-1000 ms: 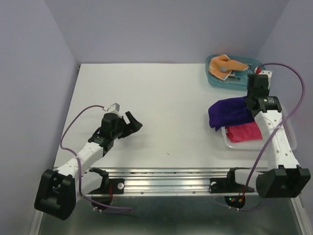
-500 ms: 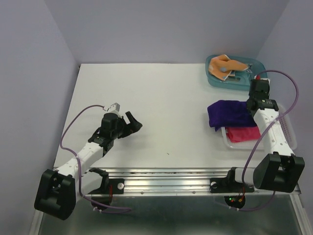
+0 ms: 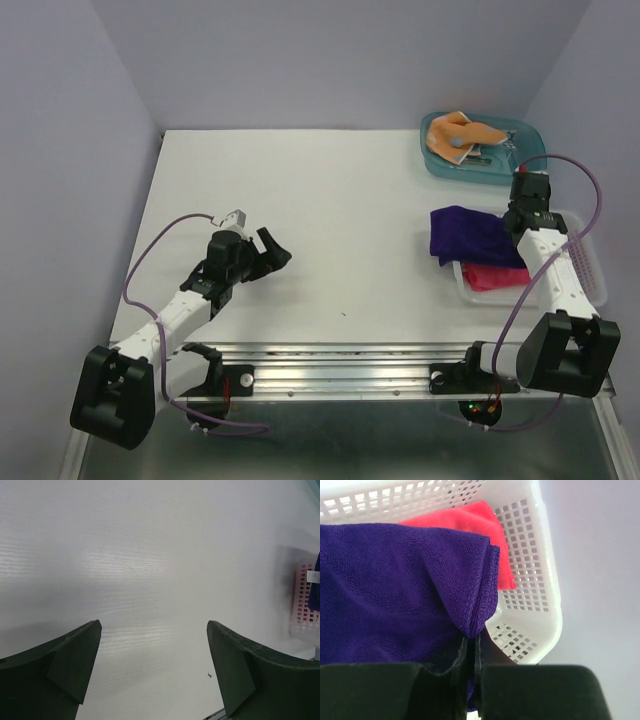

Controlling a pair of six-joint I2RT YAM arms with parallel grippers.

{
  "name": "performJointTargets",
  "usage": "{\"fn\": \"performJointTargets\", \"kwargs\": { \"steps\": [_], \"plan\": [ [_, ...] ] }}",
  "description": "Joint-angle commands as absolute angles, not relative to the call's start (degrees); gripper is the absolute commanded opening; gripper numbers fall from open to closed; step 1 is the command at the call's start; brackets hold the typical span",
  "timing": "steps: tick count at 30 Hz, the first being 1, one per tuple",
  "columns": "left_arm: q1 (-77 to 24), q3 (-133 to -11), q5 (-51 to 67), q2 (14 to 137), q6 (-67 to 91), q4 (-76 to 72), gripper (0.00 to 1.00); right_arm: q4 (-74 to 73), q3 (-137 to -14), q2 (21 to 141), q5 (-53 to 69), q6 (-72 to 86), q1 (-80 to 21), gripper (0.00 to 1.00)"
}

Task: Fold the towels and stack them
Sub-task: Neatly place the folded towel into the bin

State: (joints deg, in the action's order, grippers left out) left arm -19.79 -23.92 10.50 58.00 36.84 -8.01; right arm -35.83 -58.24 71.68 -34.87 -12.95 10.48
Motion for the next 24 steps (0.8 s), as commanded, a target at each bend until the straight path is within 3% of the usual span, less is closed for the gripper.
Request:
{"fn": "performJointTargets", "kwargs": {
  "steps": [1, 24],
  "plan": [
    [-19.95, -24.87, 11.07, 57.22, 35.6, -10.63, 0.99, -34.89, -57.57, 70.14, -38.05, -14.15, 11.16, 0.01],
    [-19.95, -24.79, 10.55, 58.09, 35.6, -11.07, 0.99, -20.58, -54.41, 70.4, -43.94, -23.37, 12.83, 0.01]
  ]
}}
